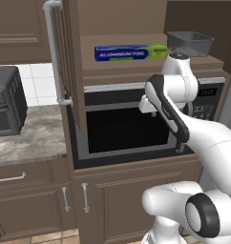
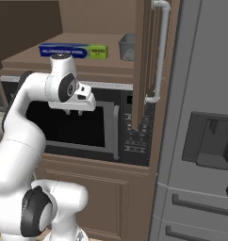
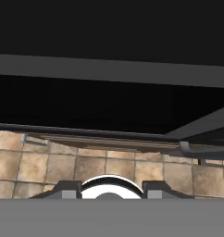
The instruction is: Retrieve the tupperware and aluminum foil from the cabinet and place them on the dining counter near the plate with kebab skewer and sweet potato to prepare for storing leftovers.
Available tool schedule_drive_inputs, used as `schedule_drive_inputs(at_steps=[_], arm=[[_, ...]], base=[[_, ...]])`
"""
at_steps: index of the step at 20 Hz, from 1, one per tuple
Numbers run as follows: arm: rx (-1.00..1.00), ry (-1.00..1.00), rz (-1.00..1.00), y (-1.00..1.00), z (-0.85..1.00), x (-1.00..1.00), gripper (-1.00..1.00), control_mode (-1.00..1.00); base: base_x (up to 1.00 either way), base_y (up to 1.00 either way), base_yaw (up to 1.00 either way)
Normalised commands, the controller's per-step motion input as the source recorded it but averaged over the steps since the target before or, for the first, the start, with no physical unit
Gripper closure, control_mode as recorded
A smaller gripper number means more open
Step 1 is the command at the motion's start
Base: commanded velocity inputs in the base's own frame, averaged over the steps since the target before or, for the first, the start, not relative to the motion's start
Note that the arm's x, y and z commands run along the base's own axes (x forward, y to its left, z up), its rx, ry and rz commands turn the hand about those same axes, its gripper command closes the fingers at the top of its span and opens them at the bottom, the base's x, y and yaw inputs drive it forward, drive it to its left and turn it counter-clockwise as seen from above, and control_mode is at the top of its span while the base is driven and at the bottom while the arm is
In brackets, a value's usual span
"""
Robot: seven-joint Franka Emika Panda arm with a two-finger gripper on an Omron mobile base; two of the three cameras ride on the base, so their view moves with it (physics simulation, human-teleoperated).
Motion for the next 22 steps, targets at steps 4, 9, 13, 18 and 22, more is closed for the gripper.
schedule_drive_inputs(at_steps=[4,9,13,18,22], arm=[[0.0,0.0,0.0,0.0,0.0,0.0,-1.0,-1.0],[0.0,-0.03,0.04,-0.05,0.0,-0.01,-1.0,-1.0],[0.0,-0.16,0.0,0.0,0.17,0.0,-1.0,-1.0],[0.09,-0.27,0.0,-0.05,0.71,0.0,-1.0,-1.0],[0.09,-0.2,0.0,-0.04,0.77,0.03,-1.0,-1.0]], base=[[0.0,0.0,0.0],[0.0,0.0,0.0],[0.0,0.0,0.0],[0.0,0.0,0.0],[0.0,0.0,0.0]])
